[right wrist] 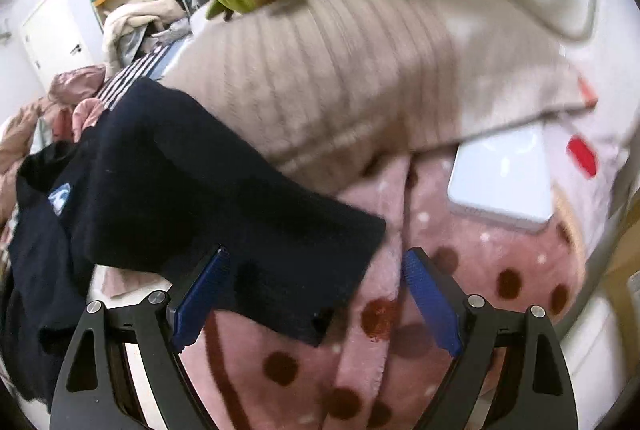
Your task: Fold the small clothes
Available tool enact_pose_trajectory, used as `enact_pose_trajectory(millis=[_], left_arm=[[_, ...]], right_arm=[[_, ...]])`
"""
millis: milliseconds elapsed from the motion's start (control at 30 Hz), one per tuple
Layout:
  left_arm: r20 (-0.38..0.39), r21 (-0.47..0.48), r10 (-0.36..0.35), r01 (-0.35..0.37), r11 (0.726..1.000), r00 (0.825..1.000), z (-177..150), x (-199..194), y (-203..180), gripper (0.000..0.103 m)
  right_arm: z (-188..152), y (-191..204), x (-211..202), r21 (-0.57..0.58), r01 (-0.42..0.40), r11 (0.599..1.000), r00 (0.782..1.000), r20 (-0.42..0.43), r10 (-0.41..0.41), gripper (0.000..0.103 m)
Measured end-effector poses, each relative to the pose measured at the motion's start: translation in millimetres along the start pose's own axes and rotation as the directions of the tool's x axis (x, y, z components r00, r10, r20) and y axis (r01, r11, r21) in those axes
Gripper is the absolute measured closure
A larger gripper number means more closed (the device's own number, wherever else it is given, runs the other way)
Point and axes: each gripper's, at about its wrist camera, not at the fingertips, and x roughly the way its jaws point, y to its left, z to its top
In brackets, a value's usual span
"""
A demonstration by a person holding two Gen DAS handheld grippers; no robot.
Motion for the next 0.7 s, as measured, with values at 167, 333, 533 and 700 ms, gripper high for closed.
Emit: enact_pose_trajectory(millis=[167, 333, 533, 700], left_arm=[[0.006, 0.019, 0.021, -0.021, 1.000, 1.000, -0.1, 7.2, -9.1, 0.027], [0.006, 0.023, 0.012, -0.012, 1.000, 1.000, -0.1, 7.2, -14.2, 0.027], [0.024, 0.036, 0.005, -0.006, 0.999, 1.000, 2.4, -3.8, -17.1, 0.026], [0.031, 0.035, 0.015, -0.017, 0.999, 0.999, 1.0, -10.1, -13.9, 0.026]], right_arm=[[-8.0, 2.7, -2.3, -0.077, 0.063, 0.995, 0.997, 0.040, -0.060, 0.053], [-13.7, -1.6, -18.9, -0.137, 0.106, 0.985, 0.991, 0.099, -0.093, 0.067], [-6.5, -0.3, -20.7, -0.189, 0.066, 0.980, 0.994, 0.093, -0.049, 0.061], [4.0, 11.9, -13.3, -0.274, 0.080, 0.958, 0.994, 0.095, -0.056, 0.047]])
